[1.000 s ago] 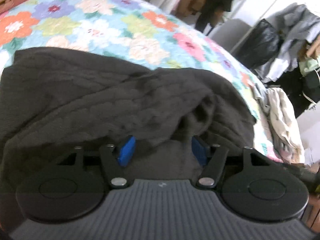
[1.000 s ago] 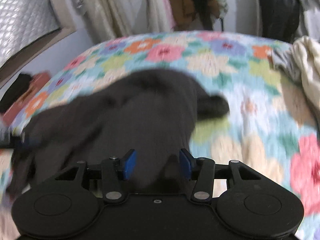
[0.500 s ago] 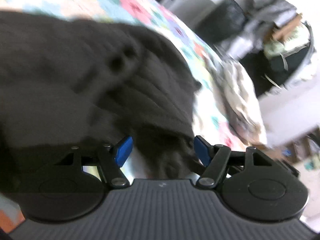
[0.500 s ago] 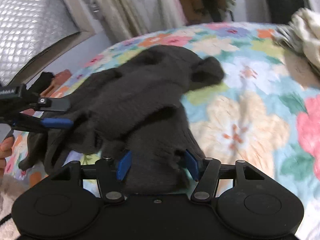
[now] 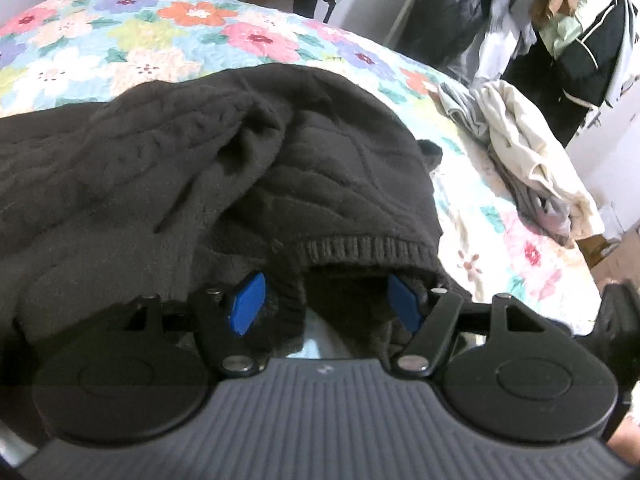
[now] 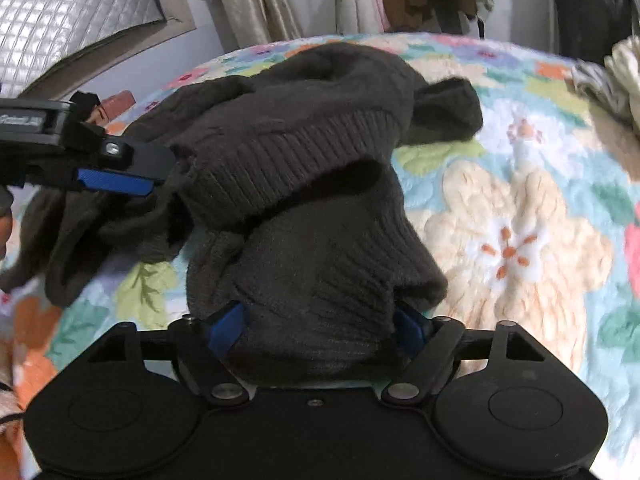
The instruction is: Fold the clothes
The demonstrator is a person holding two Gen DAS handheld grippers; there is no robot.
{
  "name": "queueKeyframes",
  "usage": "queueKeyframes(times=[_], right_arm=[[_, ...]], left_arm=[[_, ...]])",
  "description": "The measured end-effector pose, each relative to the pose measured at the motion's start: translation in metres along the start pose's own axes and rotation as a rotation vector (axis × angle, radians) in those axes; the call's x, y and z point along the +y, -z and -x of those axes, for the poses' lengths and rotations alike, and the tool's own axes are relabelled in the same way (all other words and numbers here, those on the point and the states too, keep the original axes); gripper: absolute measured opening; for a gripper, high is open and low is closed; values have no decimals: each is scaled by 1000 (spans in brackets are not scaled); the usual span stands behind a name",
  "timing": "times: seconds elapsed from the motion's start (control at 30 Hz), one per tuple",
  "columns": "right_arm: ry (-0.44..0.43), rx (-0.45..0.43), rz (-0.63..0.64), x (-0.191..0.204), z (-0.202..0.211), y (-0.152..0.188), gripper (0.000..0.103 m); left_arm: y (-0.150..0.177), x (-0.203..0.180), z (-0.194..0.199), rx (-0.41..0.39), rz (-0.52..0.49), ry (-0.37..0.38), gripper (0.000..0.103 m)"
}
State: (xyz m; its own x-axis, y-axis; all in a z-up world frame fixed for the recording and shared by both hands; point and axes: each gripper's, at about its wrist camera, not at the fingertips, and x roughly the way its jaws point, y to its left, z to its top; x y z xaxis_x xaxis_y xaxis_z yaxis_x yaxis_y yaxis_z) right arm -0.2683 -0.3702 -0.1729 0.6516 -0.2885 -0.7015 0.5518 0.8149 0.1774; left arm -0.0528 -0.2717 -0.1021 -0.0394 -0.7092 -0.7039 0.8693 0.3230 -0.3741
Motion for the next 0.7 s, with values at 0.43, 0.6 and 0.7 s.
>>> queueKeyframes(times=[0.43,0.6,0.7], right_arm=[[224,-140,153,-24,36,-32,14],[316,-156,-10,-83,52,-37,3],[324,-124,-91,-100,56,-32,0]], left_arm=[[5,13,20,-55,-2,-55,77],[1,15,17,-58,24,-32,77],[3,-1,13,-54,-62,-29,77]])
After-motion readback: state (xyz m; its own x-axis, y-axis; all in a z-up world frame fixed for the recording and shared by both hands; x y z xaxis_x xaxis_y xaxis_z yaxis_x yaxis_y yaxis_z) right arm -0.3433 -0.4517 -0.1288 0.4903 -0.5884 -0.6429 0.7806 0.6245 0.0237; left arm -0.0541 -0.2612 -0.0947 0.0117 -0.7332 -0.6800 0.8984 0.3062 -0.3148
